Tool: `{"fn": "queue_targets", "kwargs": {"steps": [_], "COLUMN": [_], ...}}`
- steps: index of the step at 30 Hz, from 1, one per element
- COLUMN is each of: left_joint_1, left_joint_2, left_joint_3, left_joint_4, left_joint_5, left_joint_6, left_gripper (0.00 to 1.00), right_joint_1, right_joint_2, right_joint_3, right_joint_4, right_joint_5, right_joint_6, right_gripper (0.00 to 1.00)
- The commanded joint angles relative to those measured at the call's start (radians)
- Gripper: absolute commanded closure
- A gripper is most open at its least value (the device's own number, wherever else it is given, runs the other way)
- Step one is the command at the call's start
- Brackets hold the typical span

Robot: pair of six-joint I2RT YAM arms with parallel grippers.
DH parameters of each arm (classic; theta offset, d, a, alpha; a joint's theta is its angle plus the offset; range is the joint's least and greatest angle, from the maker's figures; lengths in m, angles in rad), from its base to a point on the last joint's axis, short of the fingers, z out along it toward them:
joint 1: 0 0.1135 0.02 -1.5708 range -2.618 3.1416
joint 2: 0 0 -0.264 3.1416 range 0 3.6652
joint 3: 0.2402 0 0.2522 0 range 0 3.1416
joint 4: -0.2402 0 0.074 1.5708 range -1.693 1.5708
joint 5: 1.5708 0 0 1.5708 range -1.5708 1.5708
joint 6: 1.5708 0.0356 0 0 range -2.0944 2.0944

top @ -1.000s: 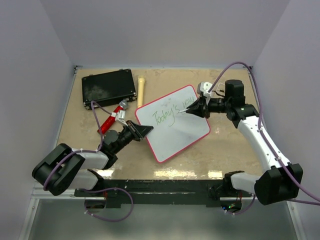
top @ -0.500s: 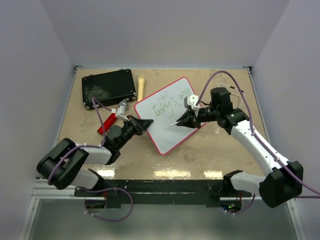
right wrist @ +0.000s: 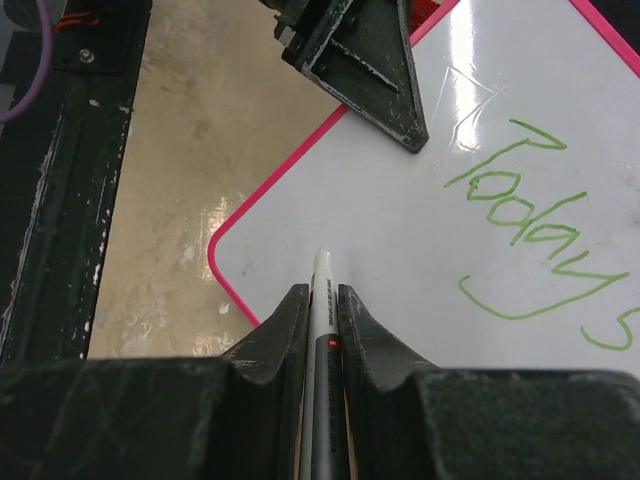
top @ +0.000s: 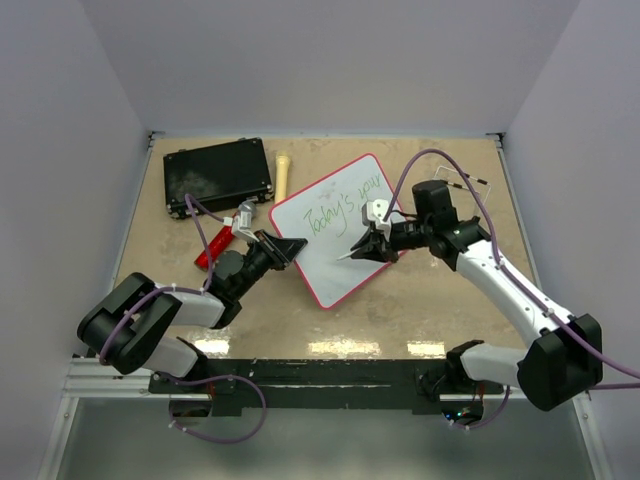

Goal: Write a sentence on the whiteboard

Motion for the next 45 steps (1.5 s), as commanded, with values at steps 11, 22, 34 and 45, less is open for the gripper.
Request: {"fn": "queue_targets", "kwargs": {"steps": [11,22,34,45], "left_joint_1": [0.002,0.002,0.002,0.003], "left_joint_2": [-0.009,-0.006,-0.011,-0.005], "left_joint_3": [-0.006,-0.008,-0.011,-0.008], "left_joint_4": [0.097,0.105,0.104,0.114], "left_joint_5": [0.025,0.039,0.043,0.046], "left_joint_6": [0.045,0.039,0.033,0.021], "left_gripper": [1.00,1.00,1.00,1.00], "right_joint_1": [0.028,0.034,0.128,0.132], "right_joint_2": [0.009,0.005,0.008,0.019], "right_joint_3": [-0.010,-0.017,0.016,0.032], "right_joint_4": [-0.009,0.016,-0.048,-0.022], "right_joint_5": [-0.003,0.016,0.063,0.126], "right_joint_6": [-0.053,-0.025,-0.091,-0.033], "right_gripper": [1.00,1.00,1.00,1.00]}}
